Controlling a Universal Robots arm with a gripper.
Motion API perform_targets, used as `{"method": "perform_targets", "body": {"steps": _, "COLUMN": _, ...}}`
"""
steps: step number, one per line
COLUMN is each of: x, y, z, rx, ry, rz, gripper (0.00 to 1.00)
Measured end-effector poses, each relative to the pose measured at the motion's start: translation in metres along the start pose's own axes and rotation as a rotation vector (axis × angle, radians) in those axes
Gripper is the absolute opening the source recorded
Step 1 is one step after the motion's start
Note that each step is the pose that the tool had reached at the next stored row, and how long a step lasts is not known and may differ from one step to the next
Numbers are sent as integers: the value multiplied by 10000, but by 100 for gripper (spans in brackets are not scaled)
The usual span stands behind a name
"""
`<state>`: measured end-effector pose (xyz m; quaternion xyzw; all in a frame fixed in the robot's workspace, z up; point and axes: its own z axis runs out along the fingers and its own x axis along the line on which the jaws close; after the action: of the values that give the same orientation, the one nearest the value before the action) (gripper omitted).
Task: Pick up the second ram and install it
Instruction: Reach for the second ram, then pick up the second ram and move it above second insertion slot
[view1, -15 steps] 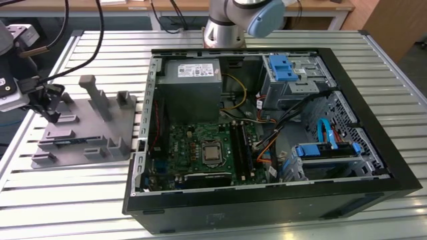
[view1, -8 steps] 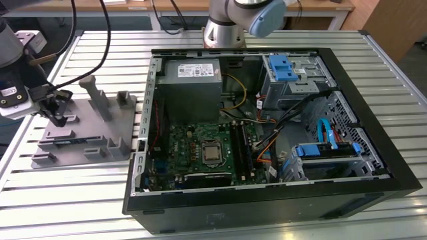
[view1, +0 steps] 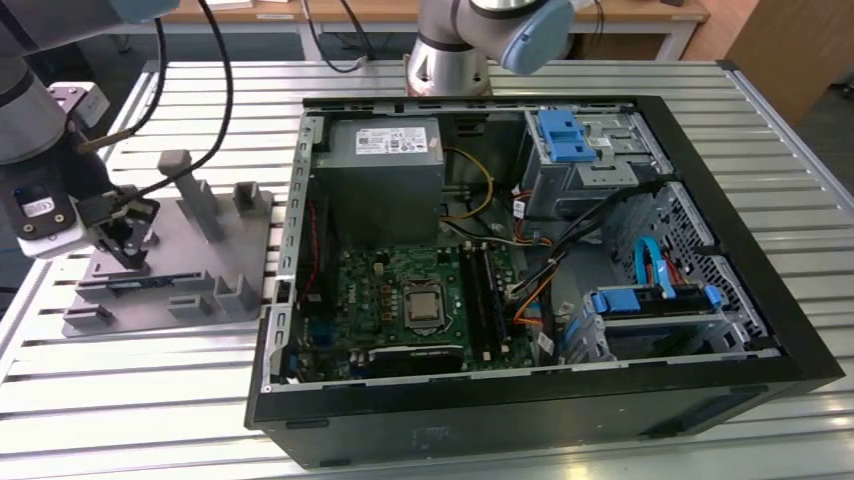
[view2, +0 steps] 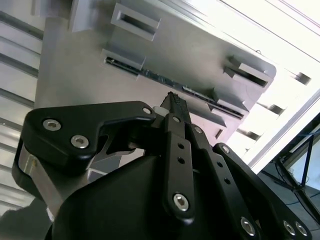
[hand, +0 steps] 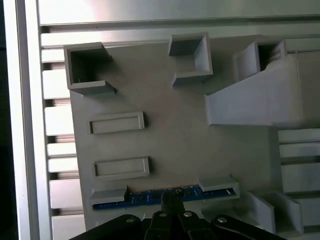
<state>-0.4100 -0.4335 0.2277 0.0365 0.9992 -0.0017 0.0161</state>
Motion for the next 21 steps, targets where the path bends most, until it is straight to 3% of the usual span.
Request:
{"method": "perform_targets", "body": {"steps": 7, "x": -22, "y": -75, "z": 94, "rx": -5, "ry": 6, "rz": 0, "gripper": 10}}
{"method": "perform_targets", "body": {"steps": 21, "x": -22, "y": -77, "z": 99, "rx": -9, "ry": 7, "rz": 0, "gripper": 10}}
